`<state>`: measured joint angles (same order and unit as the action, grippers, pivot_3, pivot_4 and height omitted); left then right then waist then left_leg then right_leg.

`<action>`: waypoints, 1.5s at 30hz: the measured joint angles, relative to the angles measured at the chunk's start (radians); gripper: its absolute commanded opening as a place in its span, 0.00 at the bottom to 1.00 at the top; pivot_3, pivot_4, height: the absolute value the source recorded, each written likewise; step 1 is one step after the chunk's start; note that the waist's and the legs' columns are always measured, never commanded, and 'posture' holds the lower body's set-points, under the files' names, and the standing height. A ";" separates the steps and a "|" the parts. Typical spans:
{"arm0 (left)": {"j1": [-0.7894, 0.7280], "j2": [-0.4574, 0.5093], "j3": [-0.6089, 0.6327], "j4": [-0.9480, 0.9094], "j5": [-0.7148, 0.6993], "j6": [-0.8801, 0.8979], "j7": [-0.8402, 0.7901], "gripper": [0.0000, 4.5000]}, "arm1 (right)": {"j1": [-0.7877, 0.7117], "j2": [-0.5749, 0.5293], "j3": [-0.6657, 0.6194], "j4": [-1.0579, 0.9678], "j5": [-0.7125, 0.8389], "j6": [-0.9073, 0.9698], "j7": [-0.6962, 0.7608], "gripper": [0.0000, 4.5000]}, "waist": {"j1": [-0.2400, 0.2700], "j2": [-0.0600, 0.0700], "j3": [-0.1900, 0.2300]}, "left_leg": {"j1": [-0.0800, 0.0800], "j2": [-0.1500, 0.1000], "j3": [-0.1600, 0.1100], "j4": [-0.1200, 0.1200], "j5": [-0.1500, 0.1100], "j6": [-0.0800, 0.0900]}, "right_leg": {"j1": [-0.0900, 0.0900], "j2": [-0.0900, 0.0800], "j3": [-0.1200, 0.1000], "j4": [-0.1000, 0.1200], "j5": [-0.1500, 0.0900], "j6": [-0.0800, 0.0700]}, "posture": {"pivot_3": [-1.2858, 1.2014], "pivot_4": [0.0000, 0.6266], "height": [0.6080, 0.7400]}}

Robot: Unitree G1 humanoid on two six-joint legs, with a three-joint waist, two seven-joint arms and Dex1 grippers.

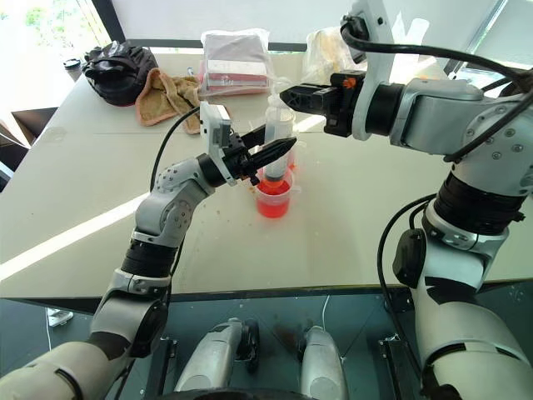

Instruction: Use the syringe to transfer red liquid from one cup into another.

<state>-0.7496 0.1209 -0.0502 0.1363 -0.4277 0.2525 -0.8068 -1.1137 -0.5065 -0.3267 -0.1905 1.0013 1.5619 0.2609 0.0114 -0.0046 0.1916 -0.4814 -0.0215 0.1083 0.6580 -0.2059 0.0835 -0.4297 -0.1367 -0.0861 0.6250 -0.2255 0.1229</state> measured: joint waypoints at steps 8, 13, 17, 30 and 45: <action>-0.012 0.005 0.006 -0.006 -0.026 0.036 0.000 0.32 | 0.009 -0.001 0.006 0.000 0.003 -0.002 0.000 0.01 | 0.000 0.000 0.000 | 0.000 0.000 0.000 0.000 0.000 0.000 | 0.000 0.000 0.000 0.000 0.000 0.000 | 0.52 0.24 1.00; -0.019 0.008 0.008 -0.011 -0.030 0.054 0.001 0.32 | 0.015 -0.002 0.006 -0.003 0.004 -0.014 0.001 0.01 | 0.000 0.000 0.000 | 0.000 0.000 0.000 -0.001 0.000 0.000 | 0.000 0.000 0.000 0.000 0.000 0.000 | 0.52 0.24 1.00; -0.020 0.009 0.007 -0.011 -0.030 0.063 0.001 0.32 | 0.028 -0.005 0.007 -0.015 0.004 -0.020 0.003 0.01 | 0.000 0.000 0.000 | 0.000 0.000 0.000 -0.001 0.000 0.000 | 0.000 0.000 0.000 -0.001 0.000 0.000 | 0.52 0.24 1.00; -0.029 0.017 0.007 -0.012 -0.025 0.066 0.006 0.32 | 0.012 -0.040 0.055 -0.050 -0.005 -0.026 0.092 0.61 | 0.000 0.000 0.000 | 0.000 0.000 0.000 -0.003 0.000 -0.001 | 0.000 0.001 0.000 -0.004 0.000 0.000 | 0.52 0.24 1.00; -0.046 -0.006 0.042 -0.006 -0.032 0.058 0.055 0.32 | -0.020 -0.227 0.150 0.029 -0.042 -0.088 0.286 0.94 | 0.000 0.000 0.000 | 0.000 0.000 0.000 -0.007 0.002 -0.003 | 0.001 0.001 -0.001 -0.011 0.002 -0.002 | 0.52 0.24 1.00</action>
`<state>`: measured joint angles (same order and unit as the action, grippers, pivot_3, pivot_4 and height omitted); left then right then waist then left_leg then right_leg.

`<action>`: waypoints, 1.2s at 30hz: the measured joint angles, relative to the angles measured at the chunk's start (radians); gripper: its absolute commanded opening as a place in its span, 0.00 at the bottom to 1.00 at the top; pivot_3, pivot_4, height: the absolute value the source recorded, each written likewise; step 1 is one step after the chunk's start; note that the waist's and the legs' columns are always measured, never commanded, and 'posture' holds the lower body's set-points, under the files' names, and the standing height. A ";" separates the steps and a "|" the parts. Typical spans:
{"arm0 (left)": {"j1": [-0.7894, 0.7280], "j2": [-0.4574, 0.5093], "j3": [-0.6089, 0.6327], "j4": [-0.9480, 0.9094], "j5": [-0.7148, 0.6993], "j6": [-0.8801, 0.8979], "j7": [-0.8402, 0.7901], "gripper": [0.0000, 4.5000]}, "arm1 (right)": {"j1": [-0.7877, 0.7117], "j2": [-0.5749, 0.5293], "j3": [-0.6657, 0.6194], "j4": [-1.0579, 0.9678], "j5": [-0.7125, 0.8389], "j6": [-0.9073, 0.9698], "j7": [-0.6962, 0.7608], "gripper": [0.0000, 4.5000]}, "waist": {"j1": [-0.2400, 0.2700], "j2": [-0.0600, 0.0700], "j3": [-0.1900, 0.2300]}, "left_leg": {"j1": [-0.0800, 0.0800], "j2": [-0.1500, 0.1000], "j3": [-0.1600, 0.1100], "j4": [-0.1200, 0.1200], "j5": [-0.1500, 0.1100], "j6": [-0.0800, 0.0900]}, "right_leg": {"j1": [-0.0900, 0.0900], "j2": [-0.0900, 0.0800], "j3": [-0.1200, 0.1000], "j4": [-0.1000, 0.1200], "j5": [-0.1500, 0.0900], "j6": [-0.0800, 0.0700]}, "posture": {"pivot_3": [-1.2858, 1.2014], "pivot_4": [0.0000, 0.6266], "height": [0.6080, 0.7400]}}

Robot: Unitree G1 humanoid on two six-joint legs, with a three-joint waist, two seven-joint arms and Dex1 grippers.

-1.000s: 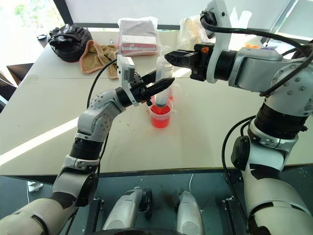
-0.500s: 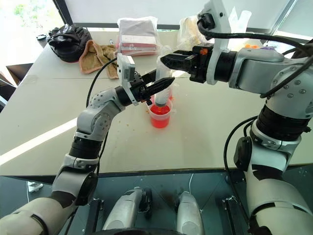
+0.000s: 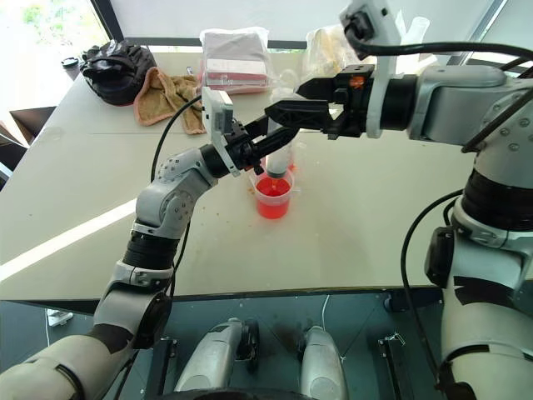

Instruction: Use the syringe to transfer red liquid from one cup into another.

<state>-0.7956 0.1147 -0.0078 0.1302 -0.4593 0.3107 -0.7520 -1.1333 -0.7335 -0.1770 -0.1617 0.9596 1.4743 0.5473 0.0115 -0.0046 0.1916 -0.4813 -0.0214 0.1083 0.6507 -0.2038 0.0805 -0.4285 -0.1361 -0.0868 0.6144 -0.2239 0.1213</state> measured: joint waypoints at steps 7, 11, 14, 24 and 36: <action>-0.017 -0.004 0.021 -0.024 -0.010 -0.013 0.014 0.32 | 0.015 -0.085 0.026 0.074 -0.065 -0.060 0.062 0.94 | 0.001 0.000 0.000 | 0.000 0.000 0.000 0.000 0.000 0.000 | 0.000 -0.001 0.000 -0.001 0.000 0.000 | 0.52 0.24 1.00; -0.018 -0.008 0.025 -0.027 -0.015 -0.008 0.027 0.32 | 0.041 -0.105 0.017 0.076 -0.072 -0.066 0.079 0.94 | 0.001 0.000 0.000 | 0.000 0.000 0.000 0.000 0.000 0.000 | 0.000 -0.001 0.000 -0.001 0.000 0.000 | 0.52 0.24 1.00; -0.031 -0.010 0.038 -0.028 -0.048 0.030 0.051 0.32 | 0.064 -0.104 0.008 0.075 -0.072 -0.066 0.079 0.94 | 0.001 0.000 0.000 | 0.000 0.000 0.000 0.000 0.000 0.000 | 0.000 -0.001 0.000 0.000 0.000 0.001 | 0.52 0.24 1.00; -0.222 0.031 0.303 0.013 -0.325 0.477 0.461 0.32 | 0.173 -0.070 0.007 0.074 -0.094 -0.062 0.047 0.94 | 0.001 0.000 0.000 | 0.000 0.000 0.000 0.001 0.002 0.002 | 0.001 0.002 0.000 0.001 0.002 0.003 | 0.52 0.24 1.00; -0.298 0.162 0.366 0.275 -0.252 1.005 0.843 0.32 | 0.191 -0.081 0.013 0.024 -0.105 -0.064 0.026 0.94 | 0.003 -0.001 0.001 | 0.001 -0.001 0.000 0.001 0.003 0.001 | 0.002 0.003 -0.001 0.001 0.002 0.005 | 0.52 0.24 1.00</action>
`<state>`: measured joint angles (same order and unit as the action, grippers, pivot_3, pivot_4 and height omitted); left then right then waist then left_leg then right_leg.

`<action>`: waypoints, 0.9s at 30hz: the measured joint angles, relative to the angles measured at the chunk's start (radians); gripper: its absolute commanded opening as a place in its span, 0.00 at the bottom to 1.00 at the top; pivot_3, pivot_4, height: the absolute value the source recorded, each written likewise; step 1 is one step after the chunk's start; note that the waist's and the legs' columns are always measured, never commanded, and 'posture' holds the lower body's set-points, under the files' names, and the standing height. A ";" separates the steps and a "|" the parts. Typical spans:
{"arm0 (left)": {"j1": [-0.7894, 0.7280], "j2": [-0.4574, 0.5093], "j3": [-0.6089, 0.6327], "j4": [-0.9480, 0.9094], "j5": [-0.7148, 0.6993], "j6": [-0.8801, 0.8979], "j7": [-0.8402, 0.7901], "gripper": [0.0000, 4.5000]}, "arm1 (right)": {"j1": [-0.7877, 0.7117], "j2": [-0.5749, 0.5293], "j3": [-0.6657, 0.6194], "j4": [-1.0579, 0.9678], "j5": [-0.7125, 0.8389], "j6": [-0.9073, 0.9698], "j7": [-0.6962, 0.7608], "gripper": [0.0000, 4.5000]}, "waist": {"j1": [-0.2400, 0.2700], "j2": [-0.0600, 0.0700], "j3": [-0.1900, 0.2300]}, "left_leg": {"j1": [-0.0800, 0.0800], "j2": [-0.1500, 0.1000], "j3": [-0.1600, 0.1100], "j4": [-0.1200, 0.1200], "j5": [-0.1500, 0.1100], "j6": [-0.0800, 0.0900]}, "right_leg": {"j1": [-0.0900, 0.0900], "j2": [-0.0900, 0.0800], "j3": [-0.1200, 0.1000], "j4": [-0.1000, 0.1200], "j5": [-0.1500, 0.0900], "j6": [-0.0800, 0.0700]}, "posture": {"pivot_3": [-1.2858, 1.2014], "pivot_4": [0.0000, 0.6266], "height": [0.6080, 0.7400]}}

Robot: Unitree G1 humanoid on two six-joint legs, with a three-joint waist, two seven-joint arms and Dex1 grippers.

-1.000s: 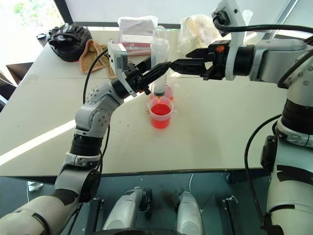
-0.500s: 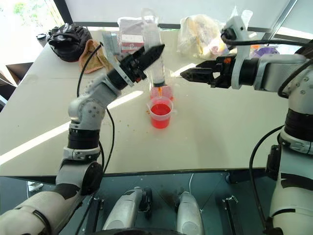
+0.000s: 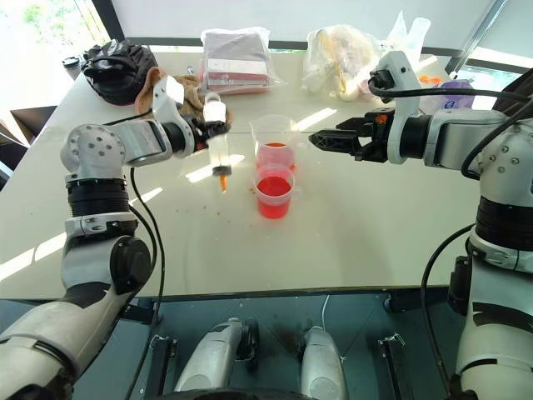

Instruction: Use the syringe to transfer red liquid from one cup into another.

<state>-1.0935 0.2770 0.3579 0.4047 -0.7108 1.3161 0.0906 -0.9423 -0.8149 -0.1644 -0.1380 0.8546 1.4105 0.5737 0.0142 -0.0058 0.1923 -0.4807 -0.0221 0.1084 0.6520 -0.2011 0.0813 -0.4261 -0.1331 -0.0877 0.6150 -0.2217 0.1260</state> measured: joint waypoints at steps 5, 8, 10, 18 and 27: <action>0.047 -0.008 -0.032 0.001 0.060 0.100 0.006 0.32 | 0.059 -0.094 0.071 -0.143 -0.008 -0.057 0.091 0.94 | -0.003 0.000 0.000 | 0.001 0.000 0.000 -0.001 -0.001 -0.003 | 0.000 -0.001 0.000 -0.001 0.000 0.000 | 0.52 0.24 1.00; 0.092 -0.026 -0.030 -0.024 0.089 0.119 0.006 0.32 | 0.087 -0.159 0.124 -0.220 -0.025 -0.087 0.140 0.94 | -0.001 0.000 0.000 | 0.001 0.000 0.000 -0.002 0.000 -0.005 | -0.001 -0.001 0.000 0.000 0.000 0.000 | 0.52 0.24 1.00; 0.092 -0.026 -0.030 -0.035 0.103 0.121 0.005 0.32 | 0.103 -0.182 0.155 -0.253 -0.042 -0.110 0.160 0.94 | -0.002 0.000 0.000 | 0.002 0.000 0.000 -0.002 0.000 -0.006 | -0.001 -0.001 0.001 0.000 0.000 0.000 | 0.52 0.24 1.00; 0.102 -0.049 -0.021 -0.083 0.157 0.150 0.005 0.74 | 0.116 -0.186 0.192 -0.263 -0.085 -0.142 0.180 0.95 | -0.001 0.000 0.000 | 0.002 0.000 0.000 -0.003 0.000 -0.007 | -0.002 -0.002 0.001 0.000 0.000 0.000 | 0.52 0.24 1.00; 0.141 -0.029 -0.032 -0.174 0.187 0.110 -0.063 0.99 | 0.116 -0.170 0.228 -0.256 -0.118 -0.168 0.197 0.95 | -0.001 0.000 0.000 | 0.001 0.001 0.000 -0.004 0.001 -0.008 | -0.003 -0.002 0.001 0.000 0.000 -0.001 | 0.52 0.24 1.00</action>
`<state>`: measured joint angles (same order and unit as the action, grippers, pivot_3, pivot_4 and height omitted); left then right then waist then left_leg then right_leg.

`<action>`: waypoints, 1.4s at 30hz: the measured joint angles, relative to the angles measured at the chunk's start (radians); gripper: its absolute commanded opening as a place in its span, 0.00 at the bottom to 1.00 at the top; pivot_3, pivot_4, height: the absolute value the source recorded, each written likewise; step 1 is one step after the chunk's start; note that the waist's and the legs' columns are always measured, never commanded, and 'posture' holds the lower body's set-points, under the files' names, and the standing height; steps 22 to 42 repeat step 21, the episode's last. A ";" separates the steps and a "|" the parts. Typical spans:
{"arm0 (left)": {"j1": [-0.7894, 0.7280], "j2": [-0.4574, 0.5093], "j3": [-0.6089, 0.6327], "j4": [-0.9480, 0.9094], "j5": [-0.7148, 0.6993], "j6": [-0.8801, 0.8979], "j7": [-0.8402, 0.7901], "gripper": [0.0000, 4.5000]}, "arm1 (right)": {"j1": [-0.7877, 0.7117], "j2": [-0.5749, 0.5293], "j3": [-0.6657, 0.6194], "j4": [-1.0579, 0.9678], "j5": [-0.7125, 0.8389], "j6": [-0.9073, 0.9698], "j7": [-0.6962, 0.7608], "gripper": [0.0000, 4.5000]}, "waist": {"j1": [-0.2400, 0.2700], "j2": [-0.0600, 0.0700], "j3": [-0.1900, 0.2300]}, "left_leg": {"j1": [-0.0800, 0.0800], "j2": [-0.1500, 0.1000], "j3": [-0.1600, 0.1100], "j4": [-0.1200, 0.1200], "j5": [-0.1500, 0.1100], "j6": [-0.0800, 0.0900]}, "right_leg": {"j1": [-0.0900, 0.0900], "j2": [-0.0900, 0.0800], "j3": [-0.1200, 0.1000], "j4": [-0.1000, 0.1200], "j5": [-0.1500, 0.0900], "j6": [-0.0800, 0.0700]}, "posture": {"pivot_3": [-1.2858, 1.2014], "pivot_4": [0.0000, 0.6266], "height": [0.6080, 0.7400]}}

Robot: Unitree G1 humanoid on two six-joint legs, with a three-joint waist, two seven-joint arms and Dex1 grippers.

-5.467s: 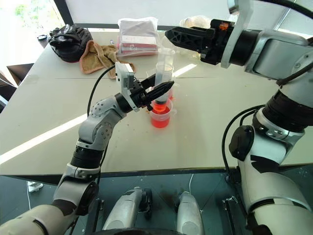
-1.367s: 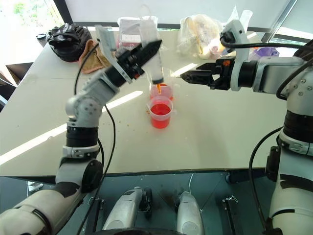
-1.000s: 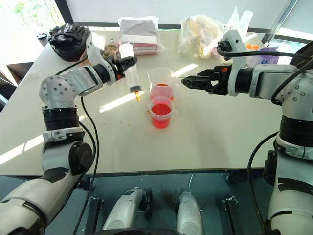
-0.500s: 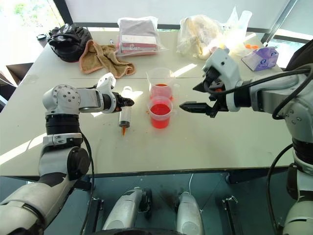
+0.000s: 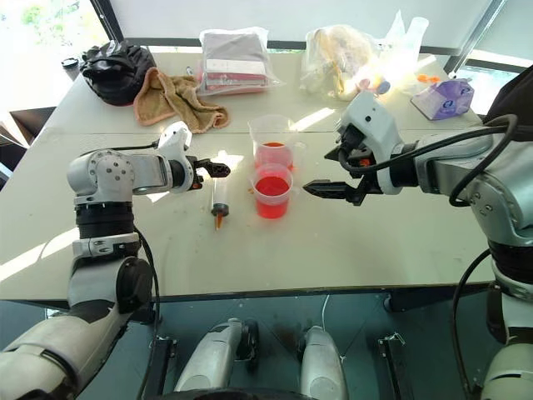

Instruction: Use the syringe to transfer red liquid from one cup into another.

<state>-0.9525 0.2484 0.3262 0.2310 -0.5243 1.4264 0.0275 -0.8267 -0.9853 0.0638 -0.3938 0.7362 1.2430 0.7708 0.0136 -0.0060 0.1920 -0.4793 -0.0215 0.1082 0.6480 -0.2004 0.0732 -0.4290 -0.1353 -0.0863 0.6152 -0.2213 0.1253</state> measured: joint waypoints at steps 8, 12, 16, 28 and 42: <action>0.022 0.109 -0.024 -0.184 -0.044 0.039 -0.141 0.99 | -0.002 0.005 0.049 0.009 -0.037 -0.045 0.053 0.95 | -0.003 0.000 0.000 | 0.000 0.000 0.000 0.000 0.000 0.000 | -0.001 0.000 0.000 0.000 0.000 0.000 | 0.52 0.24 1.00; 0.021 0.208 -0.035 -0.293 -0.108 0.106 -0.246 0.99 | -0.003 0.003 0.052 0.031 -0.060 -0.071 0.087 0.95 | -0.001 0.000 0.000 | 0.000 0.000 0.000 -0.001 0.001 -0.001 | 0.000 0.001 0.000 0.000 0.000 0.000 | 0.52 0.24 1.00; 0.046 0.279 -0.035 -0.371 -0.205 0.179 -0.315 0.99 | -0.023 0.002 0.079 0.060 -0.090 -0.107 0.126 0.95 | -0.003 0.000 0.000 | 0.000 0.000 0.000 -0.001 0.001 -0.001 | 0.000 0.001 0.000 0.000 0.000 0.000 | 0.52 0.24 1.00; 0.112 0.406 -0.033 -0.454 -0.371 0.180 -0.363 0.99 | -0.052 0.010 0.094 0.112 -0.129 -0.147 0.163 0.95 | -0.005 0.000 0.000 | 0.000 0.000 0.000 -0.002 0.002 -0.002 | -0.001 0.001 0.000 0.001 0.000 0.000 | 0.52 0.24 1.00; 0.112 0.406 -0.033 -0.454 -0.371 0.180 -0.363 0.99 | -0.052 0.010 0.094 0.112 -0.129 -0.147 0.163 0.95 | -0.005 0.000 0.000 | 0.000 0.000 0.000 -0.002 0.002 -0.002 | -0.001 0.001 0.000 0.001 0.000 0.000 | 0.52 0.24 1.00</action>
